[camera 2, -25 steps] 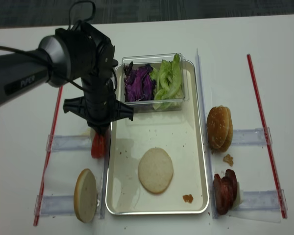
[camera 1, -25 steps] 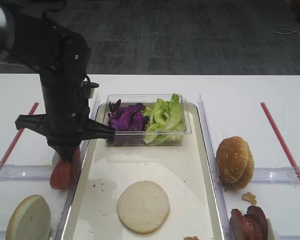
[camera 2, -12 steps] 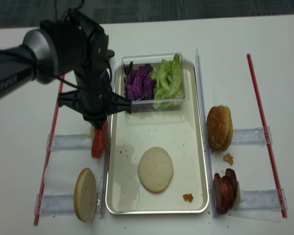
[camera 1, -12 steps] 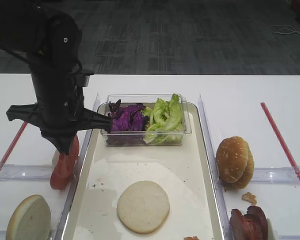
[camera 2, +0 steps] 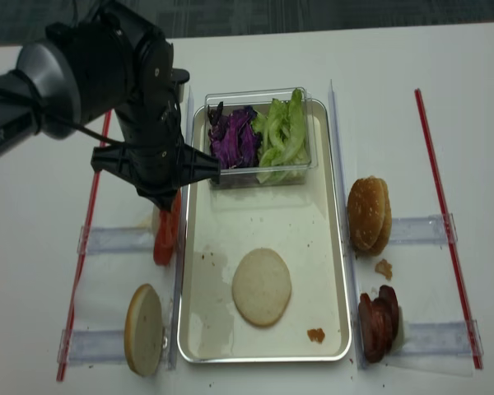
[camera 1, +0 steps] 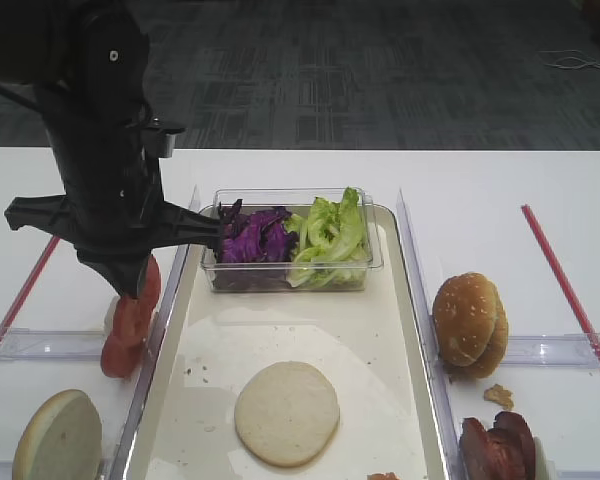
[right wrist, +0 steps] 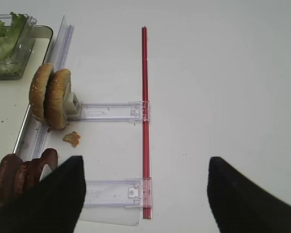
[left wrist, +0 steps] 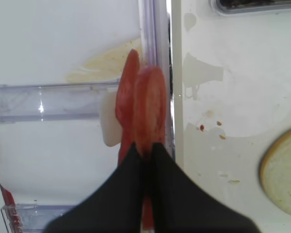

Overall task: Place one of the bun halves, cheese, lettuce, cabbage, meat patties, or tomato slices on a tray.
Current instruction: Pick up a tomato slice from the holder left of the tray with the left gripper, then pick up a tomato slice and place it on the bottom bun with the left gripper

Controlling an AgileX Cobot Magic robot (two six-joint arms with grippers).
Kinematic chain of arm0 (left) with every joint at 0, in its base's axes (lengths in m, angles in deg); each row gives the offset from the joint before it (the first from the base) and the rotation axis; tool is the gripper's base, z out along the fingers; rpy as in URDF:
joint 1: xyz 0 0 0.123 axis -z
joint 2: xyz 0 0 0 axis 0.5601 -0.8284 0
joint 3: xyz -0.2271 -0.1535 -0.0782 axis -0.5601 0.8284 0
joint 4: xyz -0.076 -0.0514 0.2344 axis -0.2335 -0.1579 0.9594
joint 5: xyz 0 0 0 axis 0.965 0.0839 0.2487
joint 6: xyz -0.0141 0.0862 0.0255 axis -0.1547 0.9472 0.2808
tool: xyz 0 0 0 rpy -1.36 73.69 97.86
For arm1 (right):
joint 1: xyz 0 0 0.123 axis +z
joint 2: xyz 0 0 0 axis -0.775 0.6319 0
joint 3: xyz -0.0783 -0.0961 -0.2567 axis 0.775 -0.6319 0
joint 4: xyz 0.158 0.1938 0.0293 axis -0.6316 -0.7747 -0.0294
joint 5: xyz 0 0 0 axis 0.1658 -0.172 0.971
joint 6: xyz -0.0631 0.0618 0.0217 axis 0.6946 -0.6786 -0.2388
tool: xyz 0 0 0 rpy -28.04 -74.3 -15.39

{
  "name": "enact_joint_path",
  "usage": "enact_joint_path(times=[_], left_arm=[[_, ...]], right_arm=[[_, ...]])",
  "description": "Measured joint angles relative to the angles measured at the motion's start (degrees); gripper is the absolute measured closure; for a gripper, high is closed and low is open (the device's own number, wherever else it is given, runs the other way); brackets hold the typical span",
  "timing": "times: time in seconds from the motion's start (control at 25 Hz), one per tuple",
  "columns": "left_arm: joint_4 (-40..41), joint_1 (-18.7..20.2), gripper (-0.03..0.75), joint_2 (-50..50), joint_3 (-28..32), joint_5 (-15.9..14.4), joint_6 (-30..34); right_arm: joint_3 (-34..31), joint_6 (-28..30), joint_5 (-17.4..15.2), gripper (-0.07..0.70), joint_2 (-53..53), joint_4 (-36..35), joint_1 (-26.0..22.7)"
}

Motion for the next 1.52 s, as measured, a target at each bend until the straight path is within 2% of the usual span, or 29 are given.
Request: enact_joint_path(times=[0.2,0.44,0.64,0.88,1.08,1.32,1.52], left_arm=[[-0.7,0.0,0.716,0.5,0.7,-0.4,0.0],[-2.3,0.0,0.716,6.4,6.8,3.4,-0.8],[-4.7,0.0,0.716,9.4,8.3,4.2,-0.9],[-11.0,0.0,0.716,11.3,12.6,8.8,0.0],[-12.9,0.1,0.716,13.6,17.7,12.4,0.0],[-14.1,2.7,0.716,15.2,21.9,15.6,0.0],[-15.9,4.9,0.717,15.2,22.8,17.8,0.0]], right_arm=[[0.0,0.0,0.0,0.069,0.0,0.0,0.0],[0.0,0.0,0.1,0.069,0.0,0.0,0.0],[0.0,0.0,0.1,0.069,0.0,0.0,0.0],[0.0,0.0,0.1,0.069,0.0,0.0,0.0],[0.0,0.0,0.1,0.069,0.0,0.0,0.0],[0.0,0.0,0.1,0.069,0.0,0.0,0.0],[0.0,0.0,0.1,0.069,0.0,0.0,0.0]])
